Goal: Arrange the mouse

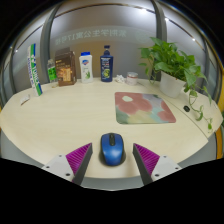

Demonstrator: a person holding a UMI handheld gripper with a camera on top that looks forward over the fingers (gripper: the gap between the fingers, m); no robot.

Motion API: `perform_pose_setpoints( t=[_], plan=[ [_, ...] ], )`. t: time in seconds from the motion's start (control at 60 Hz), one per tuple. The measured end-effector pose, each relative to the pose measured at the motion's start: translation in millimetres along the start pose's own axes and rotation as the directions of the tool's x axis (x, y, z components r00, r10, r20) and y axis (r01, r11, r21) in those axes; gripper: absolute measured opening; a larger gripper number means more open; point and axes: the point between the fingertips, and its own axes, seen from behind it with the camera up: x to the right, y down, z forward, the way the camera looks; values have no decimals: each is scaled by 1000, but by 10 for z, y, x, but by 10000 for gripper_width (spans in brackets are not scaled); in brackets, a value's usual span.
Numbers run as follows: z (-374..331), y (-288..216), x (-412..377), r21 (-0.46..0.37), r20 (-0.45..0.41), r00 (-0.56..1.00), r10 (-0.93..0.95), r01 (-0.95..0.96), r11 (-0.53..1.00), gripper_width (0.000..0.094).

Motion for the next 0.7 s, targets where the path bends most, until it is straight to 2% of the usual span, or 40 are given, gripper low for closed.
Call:
perform_pose_setpoints(
  t=[0.117, 0.15, 0.183, 0.35, 0.433, 0.483, 0.6, 0.7],
  plan=[
    [247, 39, -9, -39, 45, 999, -6, 8, 999, 697],
    [277, -20, -13, -16, 53, 999, -10, 11, 1000, 626],
    [287, -16, -25, -16, 58, 998, -22, 23, 1000, 510],
    [292, -11, -12, -30, 80, 996, -45, 47, 998, 387],
    [242, -54, -99, -49, 120, 992, -36, 42, 998, 364],
    [164, -199, -114, -29, 144, 989, -47, 52, 998, 365],
    [-76, -988, -57, 100, 175, 982, -73, 56, 993, 367],
    [-57, -1689, 186, 205, 168, 984, -62, 26, 978, 366]
  ],
)
